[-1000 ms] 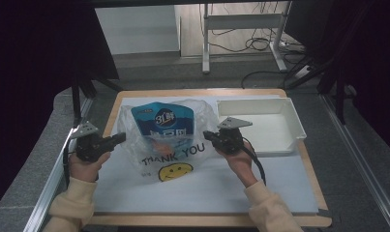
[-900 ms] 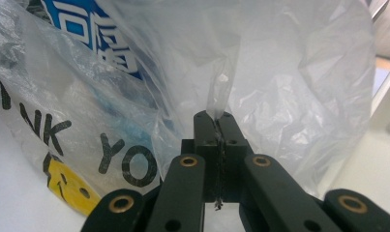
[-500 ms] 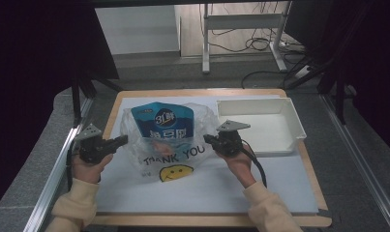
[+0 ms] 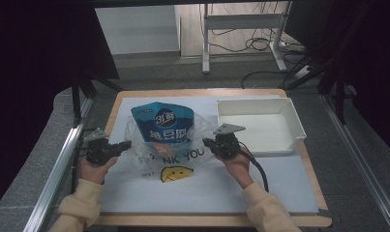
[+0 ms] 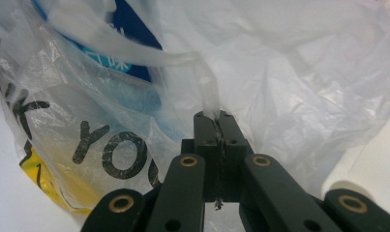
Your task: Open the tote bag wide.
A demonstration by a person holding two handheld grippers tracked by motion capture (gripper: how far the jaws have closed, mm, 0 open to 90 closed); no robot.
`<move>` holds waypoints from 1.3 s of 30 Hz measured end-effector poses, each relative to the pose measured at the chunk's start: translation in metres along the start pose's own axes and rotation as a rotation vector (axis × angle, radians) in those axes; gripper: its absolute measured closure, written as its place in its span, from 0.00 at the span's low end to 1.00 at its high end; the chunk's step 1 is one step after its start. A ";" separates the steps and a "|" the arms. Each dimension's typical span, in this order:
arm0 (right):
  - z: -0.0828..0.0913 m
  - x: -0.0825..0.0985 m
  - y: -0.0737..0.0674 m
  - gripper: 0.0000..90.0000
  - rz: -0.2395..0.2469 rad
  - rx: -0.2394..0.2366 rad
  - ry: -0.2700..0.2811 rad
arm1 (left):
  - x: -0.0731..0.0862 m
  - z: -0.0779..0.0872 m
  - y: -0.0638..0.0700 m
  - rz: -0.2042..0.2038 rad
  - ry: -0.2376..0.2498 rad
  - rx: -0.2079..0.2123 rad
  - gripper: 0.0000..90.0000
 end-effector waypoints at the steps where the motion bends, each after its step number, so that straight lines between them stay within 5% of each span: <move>1: 0.000 0.001 0.000 0.99 -0.002 0.000 -0.004 | 0.002 -0.001 -0.001 0.000 -0.007 -0.001 0.98; 14: -0.004 0.017 0.000 0.99 -0.008 0.004 -0.046 | 0.021 -0.008 -0.003 -0.008 -0.056 -0.012 0.98; 19: -0.006 0.032 -0.001 0.99 0.012 0.019 -0.099 | 0.036 -0.015 -0.001 -0.011 -0.099 -0.007 0.98; 27: -0.009 0.065 0.003 0.99 -0.028 0.013 -0.201 | 0.056 -0.025 0.003 -0.033 -0.171 -0.003 0.98; 39: 0.002 0.076 -0.002 0.99 -0.059 -0.022 -0.198 | 0.072 -0.034 0.007 -0.051 -0.240 -0.005 0.98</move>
Point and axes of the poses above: each handheld gripper's, and its own axes: z roughly backward along the jaws, x roughly out of its underside, y roughly to its right, the point moved 10 cm from there along -z, roughly forward along the jaws, and after that the axes turned 7 degrees about -x, right-handed, at the moved point
